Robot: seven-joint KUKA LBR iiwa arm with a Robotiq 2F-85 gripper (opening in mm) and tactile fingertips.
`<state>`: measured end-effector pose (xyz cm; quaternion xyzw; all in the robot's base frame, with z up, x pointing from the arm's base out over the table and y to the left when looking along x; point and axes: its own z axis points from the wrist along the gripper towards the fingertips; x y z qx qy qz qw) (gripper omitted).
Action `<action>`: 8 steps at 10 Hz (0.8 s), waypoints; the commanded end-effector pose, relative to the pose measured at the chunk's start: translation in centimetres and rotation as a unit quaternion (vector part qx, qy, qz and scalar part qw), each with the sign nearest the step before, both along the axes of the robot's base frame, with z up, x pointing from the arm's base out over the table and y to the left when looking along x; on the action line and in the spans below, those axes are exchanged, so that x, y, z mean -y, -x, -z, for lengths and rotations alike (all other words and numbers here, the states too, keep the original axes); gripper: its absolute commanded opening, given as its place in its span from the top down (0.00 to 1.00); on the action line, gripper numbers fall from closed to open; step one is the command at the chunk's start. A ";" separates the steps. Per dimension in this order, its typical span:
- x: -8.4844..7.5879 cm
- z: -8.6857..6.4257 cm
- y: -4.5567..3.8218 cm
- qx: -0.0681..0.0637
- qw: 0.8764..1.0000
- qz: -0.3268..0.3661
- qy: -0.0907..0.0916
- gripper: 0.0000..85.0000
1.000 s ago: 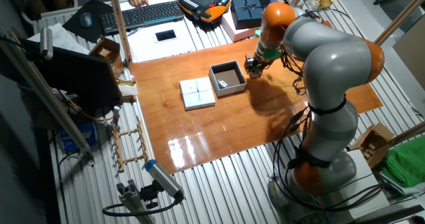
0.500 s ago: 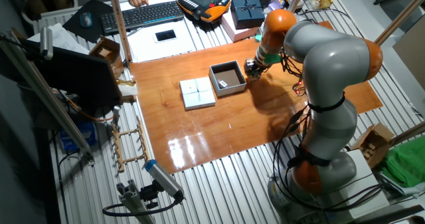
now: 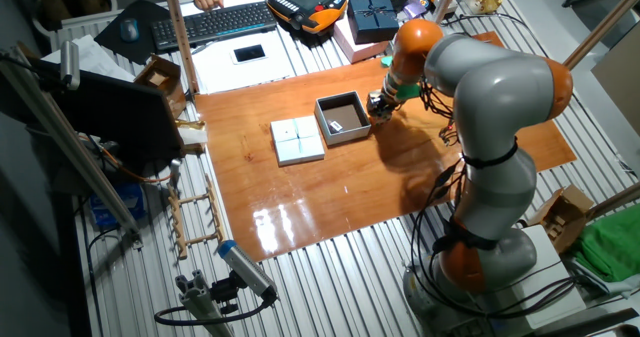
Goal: Take everything out of the gift box
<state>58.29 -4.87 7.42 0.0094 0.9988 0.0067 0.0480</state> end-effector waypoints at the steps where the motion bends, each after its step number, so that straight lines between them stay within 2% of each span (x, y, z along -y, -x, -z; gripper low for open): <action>1: 0.0 0.2 -0.01 0.000 1.000 -0.001 -0.001 0.99; 4: 0.1 0.7 -0.03 0.002 1.000 -0.002 -0.004 0.99; 5: 0.1 0.7 -0.02 0.003 1.000 -0.002 -0.004 0.93; 6: 0.2 0.8 -0.01 0.006 1.000 0.001 -0.005 0.83; 8: 0.2 1.3 0.00 0.012 1.000 0.002 -0.005 0.71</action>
